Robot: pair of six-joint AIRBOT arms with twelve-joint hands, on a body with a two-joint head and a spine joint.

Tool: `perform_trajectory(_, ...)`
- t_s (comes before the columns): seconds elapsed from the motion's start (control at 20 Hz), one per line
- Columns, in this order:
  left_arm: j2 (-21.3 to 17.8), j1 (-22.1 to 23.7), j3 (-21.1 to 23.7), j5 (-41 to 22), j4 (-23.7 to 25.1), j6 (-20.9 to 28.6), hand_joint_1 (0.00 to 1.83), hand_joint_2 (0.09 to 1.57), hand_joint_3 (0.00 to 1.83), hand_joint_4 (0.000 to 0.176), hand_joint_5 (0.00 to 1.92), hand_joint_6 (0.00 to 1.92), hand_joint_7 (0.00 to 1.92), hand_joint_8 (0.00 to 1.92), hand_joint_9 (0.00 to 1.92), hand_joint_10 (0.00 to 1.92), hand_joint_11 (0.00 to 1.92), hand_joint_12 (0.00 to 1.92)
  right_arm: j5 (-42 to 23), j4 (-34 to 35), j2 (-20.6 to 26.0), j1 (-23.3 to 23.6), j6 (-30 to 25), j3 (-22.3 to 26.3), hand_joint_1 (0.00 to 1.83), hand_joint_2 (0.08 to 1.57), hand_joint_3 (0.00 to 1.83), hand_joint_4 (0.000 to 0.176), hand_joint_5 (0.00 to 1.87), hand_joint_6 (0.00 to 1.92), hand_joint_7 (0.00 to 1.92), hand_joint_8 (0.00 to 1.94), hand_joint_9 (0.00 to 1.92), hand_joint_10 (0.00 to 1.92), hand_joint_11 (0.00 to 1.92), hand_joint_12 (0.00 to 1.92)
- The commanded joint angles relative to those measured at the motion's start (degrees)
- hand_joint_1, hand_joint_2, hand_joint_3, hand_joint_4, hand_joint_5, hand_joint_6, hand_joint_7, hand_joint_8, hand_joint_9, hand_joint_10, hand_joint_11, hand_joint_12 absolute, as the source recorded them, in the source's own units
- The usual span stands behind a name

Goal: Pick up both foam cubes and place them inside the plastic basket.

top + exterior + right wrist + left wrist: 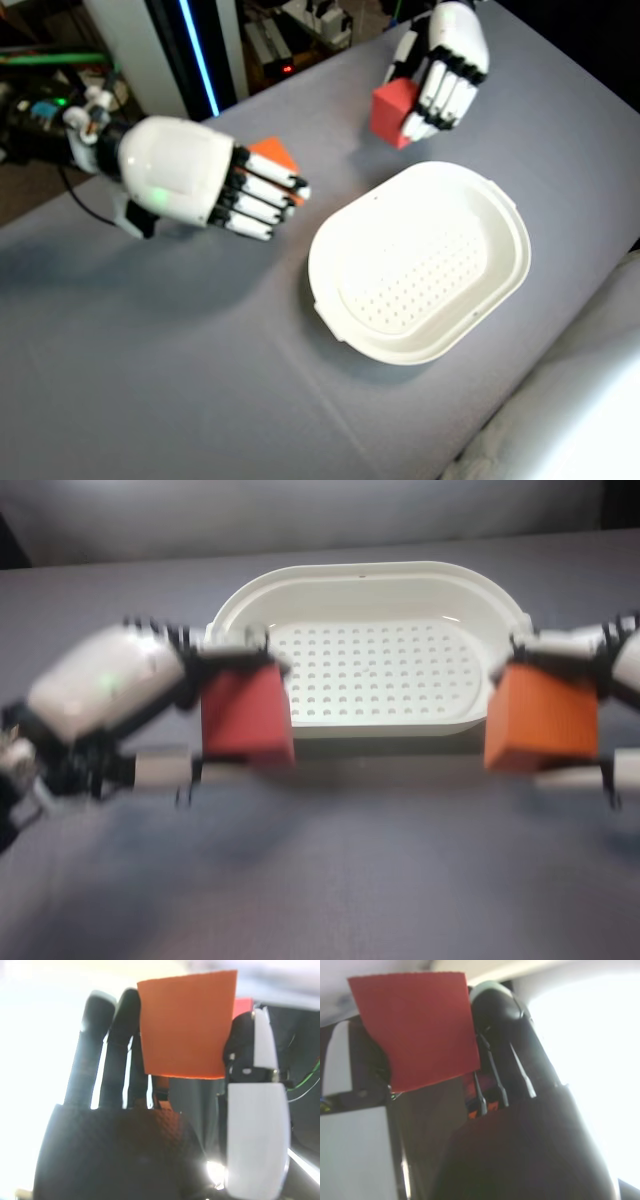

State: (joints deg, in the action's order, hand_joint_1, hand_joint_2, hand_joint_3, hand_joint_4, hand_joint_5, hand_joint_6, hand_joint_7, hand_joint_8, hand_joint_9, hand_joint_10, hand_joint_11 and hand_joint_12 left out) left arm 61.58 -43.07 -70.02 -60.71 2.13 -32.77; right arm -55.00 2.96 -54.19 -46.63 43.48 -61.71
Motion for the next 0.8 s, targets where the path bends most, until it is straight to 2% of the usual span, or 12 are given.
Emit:
perform_trajectory(0.0,1.2,2.0,-1.4,-3.9,-1.2,0.1,1.25,1.19,0.00,0.000,0.80,1.08,0.87,1.36,0.87,1.49,0.85,1.72,-4.8,1.2,-0.9,2.4,0.5,-1.3,1.34,1.24,0.00,0.000,0.58,1.33,0.75,1.37,0.82,1.54,0.66,1.69)
perform_trajectory(0.1,3.9,6.1,-5.4,0.8,-1.7,0.1,1.34,1.17,0.00,0.000,0.83,0.95,0.87,1.24,0.89,1.48,0.82,1.71,-0.1,1.7,-3.8,6.8,1.4,-5.3,1.34,1.24,0.00,0.000,0.57,1.31,0.77,1.37,0.84,1.54,0.74,1.69)
perform_trajectory(0.25,8.7,10.9,-11.6,8.7,-2.8,0.1,1.22,1.24,0.00,0.000,0.73,1.08,0.80,1.58,0.93,1.77,0.93,1.90,6.3,3.4,-9.2,11.2,1.4,-12.0,1.32,1.27,0.00,0.000,0.53,1.47,0.70,1.41,0.74,1.55,0.61,1.65)
perform_trajectory(0.3,9.6,11.5,-13.0,10.6,-3.6,0.0,1.23,1.21,0.00,0.000,0.75,1.10,0.87,1.44,0.85,1.56,0.81,1.83,8.0,4.0,-10.6,12.0,1.4,-13.7,1.32,1.28,0.00,0.000,0.51,1.53,0.68,1.44,0.70,1.57,0.52,1.66)
perform_trajectory(0.35,10.7,12.0,-14.6,12.9,-4.3,-0.1,1.07,1.25,0.00,0.000,0.71,1.33,0.78,0.90,0.75,1.19,0.58,1.78,10.1,4.0,-11.8,13.1,1.5,-15.0,0.91,1.31,0.01,0.000,0.21,1.06,0.40,1.07,0.41,1.28,0.25,1.70)
perform_trajectory(0.4,11.2,12.1,-15.2,13.9,-5.0,-0.7,0.79,1.21,0.00,0.000,0.40,0.72,0.56,0.52,0.54,1.01,0.22,1.87,11.2,4.1,-12.6,13.4,1.6,-15.9,0.41,1.30,0.00,0.000,0.04,0.31,0.13,0.59,0.09,1.05,0.05,1.60)
perform_trajectory(0.45,11.4,12.3,-15.4,14.6,-5.3,-1.2,0.68,1.19,0.00,0.000,0.32,0.37,0.40,0.23,0.24,0.81,0.04,1.80,11.7,4.1,-12.9,13.5,1.6,-16.4,0.20,1.28,0.00,0.031,0.01,0.06,0.03,0.23,0.02,0.73,0.01,1.44)
perform_trajectory(0.5,11.4,12.7,-15.4,15.4,-5.4,-2.2,0.51,1.14,0.01,0.021,0.10,0.10,0.09,0.05,0.05,0.16,0.01,1.09,12.3,4.3,-13.1,13.6,1.6,-16.6,0.11,1.20,0.00,0.105,0.00,0.01,0.00,0.05,0.00,0.25,0.00,1.13)
perform_trajectory(0.55,11.4,13.0,-15.2,16.2,-5.4,-3.3,0.35,1.01,0.00,0.108,0.00,0.00,0.00,0.00,0.00,0.01,0.00,0.09,12.6,4.9,-13.1,13.6,1.7,-16.8,0.04,1.13,0.00,0.154,0.00,0.00,0.00,0.00,0.00,0.01,0.00,0.55)
perform_trajectory(0.6,11.3,13.0,-15.1,16.4,-5.6,-3.8,0.35,1.01,0.00,0.108,0.00,0.00,0.00,0.00,0.00,0.01,0.00,0.09,12.9,5.0,-13.1,13.6,1.7,-16.8,0.04,1.13,0.00,0.154,0.00,0.00,0.00,0.00,0.00,0.01,0.00,0.55)
perform_trajectory(0.65,11.1,12.8,-14.8,16.4,-5.9,-4.3,0.30,0.96,0.00,0.154,0.00,0.00,0.00,0.00,0.00,0.00,0.00,0.02,12.9,5.1,-13.1,13.6,1.7,-16.8,0.04,1.08,0.00,0.166,0.00,0.00,0.00,0.00,0.00,0.00,0.00,0.11)
perform_trajectory(0.75,10.5,12.1,-14.3,15.1,-6.6,-4.5,0.27,0.93,0.00,0.174,0.00,0.00,0.00,0.00,0.00,0.00,0.00,0.00,12.2,5.4,-12.8,13.6,1.7,-16.0,0.05,1.03,0.00,0.176,0.00,0.00,0.00,0.00,0.00,0.00,0.00,0.00)
